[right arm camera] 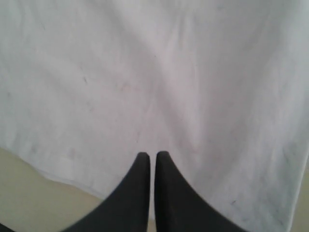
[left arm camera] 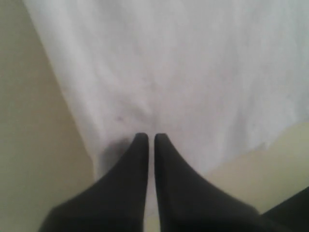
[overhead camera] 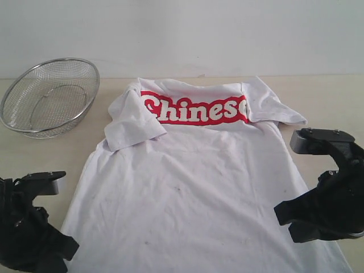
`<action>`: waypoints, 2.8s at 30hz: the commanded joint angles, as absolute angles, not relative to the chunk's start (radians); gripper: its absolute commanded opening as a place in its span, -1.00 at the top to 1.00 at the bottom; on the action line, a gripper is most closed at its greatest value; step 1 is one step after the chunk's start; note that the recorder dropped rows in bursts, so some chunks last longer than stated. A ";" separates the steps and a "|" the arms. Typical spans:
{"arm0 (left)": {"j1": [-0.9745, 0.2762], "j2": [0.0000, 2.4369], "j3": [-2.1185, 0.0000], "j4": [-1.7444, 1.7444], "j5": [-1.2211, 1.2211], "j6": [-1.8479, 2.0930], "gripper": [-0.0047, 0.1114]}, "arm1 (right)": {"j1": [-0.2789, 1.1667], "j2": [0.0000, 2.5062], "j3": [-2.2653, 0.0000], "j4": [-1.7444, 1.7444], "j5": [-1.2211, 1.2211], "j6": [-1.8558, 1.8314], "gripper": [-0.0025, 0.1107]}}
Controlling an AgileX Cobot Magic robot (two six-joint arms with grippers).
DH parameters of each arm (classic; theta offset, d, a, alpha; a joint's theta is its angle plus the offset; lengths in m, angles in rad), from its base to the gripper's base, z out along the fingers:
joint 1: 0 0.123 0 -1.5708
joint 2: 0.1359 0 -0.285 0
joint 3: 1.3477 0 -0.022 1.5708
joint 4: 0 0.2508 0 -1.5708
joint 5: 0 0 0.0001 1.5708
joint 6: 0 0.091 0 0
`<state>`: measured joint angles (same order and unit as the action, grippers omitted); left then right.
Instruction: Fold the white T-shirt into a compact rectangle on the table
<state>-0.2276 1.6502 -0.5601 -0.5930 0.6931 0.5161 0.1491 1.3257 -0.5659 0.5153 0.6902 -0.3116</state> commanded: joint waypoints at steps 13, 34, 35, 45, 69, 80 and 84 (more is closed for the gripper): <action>-0.233 1.646 -0.648 -0.648 0.775 0.532 0.84 | 0.149 1.324 -0.571 0.511 0.674 -0.331 0.96; -0.233 1.791 -0.633 -0.428 0.770 0.398 0.84 | 0.149 1.324 -0.571 0.511 0.671 -0.344 0.96; -0.233 1.779 -0.633 -0.428 0.779 0.398 0.84 | 0.149 1.324 -0.571 0.511 0.671 -0.344 0.96; -0.233 1.674 -0.633 -0.458 0.830 0.403 0.84 | 0.149 1.324 -0.571 0.511 0.653 -0.346 0.96; -0.231 1.661 -0.915 -0.718 0.763 0.620 0.84 | 0.116 1.963 -1.423 0.322 0.637 -0.182 0.32; -0.231 1.661 -0.915 -0.717 0.765 0.634 0.84 | 0.080 2.133 -1.590 0.317 0.659 -0.180 0.32; -0.231 1.661 -0.915 -0.717 0.765 0.634 0.84 | 0.080 2.175 -1.631 0.317 0.665 -0.174 0.32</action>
